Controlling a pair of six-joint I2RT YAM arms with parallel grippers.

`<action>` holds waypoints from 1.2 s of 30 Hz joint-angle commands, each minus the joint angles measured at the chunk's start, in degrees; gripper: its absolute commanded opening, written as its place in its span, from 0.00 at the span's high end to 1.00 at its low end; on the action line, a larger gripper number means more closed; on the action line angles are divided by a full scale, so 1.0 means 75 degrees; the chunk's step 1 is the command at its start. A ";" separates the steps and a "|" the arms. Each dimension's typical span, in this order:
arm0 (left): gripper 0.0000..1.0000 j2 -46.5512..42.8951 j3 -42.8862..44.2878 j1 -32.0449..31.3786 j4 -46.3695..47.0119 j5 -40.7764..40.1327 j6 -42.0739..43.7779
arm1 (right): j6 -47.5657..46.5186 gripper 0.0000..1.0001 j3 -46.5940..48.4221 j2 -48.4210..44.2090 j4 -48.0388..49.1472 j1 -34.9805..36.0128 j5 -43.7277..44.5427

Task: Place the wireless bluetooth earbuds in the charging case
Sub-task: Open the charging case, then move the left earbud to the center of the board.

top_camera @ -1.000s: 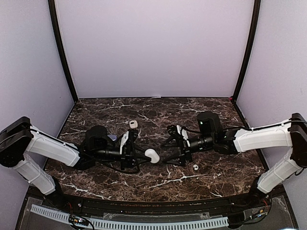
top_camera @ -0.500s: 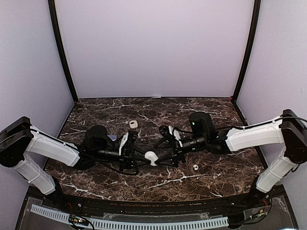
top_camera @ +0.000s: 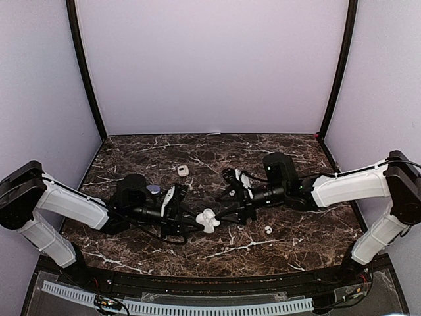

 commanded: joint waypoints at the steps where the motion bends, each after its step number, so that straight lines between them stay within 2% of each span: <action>1: 0.82 -0.0033 -0.0137 -0.0107 0.0492 0.0230 -0.0184 | 0.0120 0.30 -0.0060 -0.0178 0.0478 -0.0108 0.0112; 5: 0.82 -0.0003 -0.0198 -0.0107 0.0705 0.0162 -0.0330 | 0.0097 0.30 -0.0072 -0.0185 0.0430 -0.0110 0.0129; 13: 0.82 -0.0168 -0.0319 -0.0030 0.0809 -0.0735 -0.0585 | 0.0133 0.25 -0.0293 -0.0389 0.0570 -0.0149 0.0115; 21: 0.82 -0.0120 -0.0600 0.0209 0.1428 -0.0640 -0.1363 | 0.0444 0.22 -0.0788 -0.0787 0.1020 -0.0503 0.0209; 23: 0.82 -0.0128 -0.0660 0.0254 0.1504 -0.0617 -0.1469 | 0.0587 0.18 -0.0909 -0.0924 0.1091 -0.0643 0.0588; 26: 0.82 -0.0257 -0.0760 0.0278 0.1505 -0.0666 -0.1403 | 0.1675 0.01 -0.0866 -0.1050 0.1013 -0.0982 0.1461; 29: 0.82 -0.0361 -0.0807 0.0300 0.1397 -0.0660 -0.1337 | 0.2336 0.01 -0.0182 -0.0936 -0.0533 -0.1353 0.2336; 32: 0.82 -0.0377 -0.0769 0.0305 0.1253 -0.0645 -0.1274 | 0.2399 0.01 0.0170 -0.0549 -0.1178 -0.1682 0.2161; 36: 0.82 -0.0345 -0.0823 0.0329 0.1392 -0.0665 -0.1322 | 0.2684 0.05 0.0235 -0.0313 -0.1373 -0.1697 0.3412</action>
